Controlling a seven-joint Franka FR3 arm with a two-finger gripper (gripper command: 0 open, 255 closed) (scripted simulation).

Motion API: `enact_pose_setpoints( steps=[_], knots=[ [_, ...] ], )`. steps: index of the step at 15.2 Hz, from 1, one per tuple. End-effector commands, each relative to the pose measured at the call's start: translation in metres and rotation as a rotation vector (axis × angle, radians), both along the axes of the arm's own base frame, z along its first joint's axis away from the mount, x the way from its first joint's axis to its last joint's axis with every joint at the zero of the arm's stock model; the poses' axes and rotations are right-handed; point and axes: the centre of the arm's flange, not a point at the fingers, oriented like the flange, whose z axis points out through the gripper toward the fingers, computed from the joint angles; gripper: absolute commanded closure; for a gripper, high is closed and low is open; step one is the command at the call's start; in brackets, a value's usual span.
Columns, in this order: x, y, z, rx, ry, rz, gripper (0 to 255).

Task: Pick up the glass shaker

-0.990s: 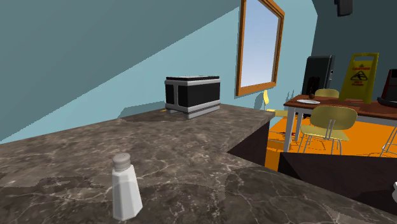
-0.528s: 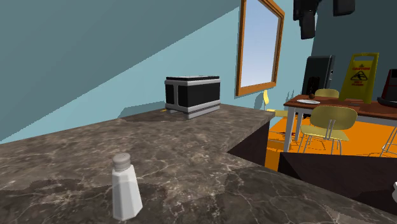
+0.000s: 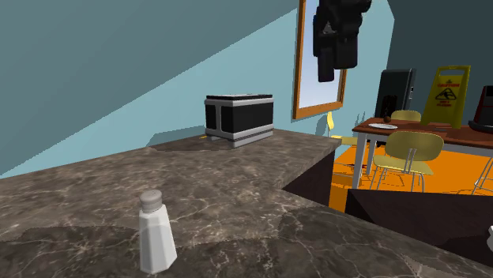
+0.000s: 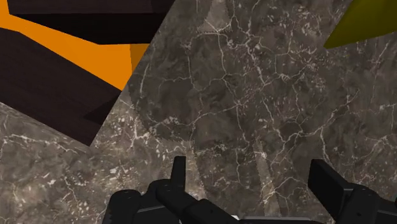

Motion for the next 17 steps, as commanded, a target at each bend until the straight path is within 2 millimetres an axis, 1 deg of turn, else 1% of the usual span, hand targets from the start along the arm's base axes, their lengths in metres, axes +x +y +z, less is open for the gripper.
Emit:
enact_pose_setpoints(
  steps=[1,17],
  knots=[
    [0.025,0.007,-0.012,-0.005,-0.006,-0.005,0],
    [0.201,0.052,-0.110,-0.050,-0.046,-0.039,0]
  ],
)
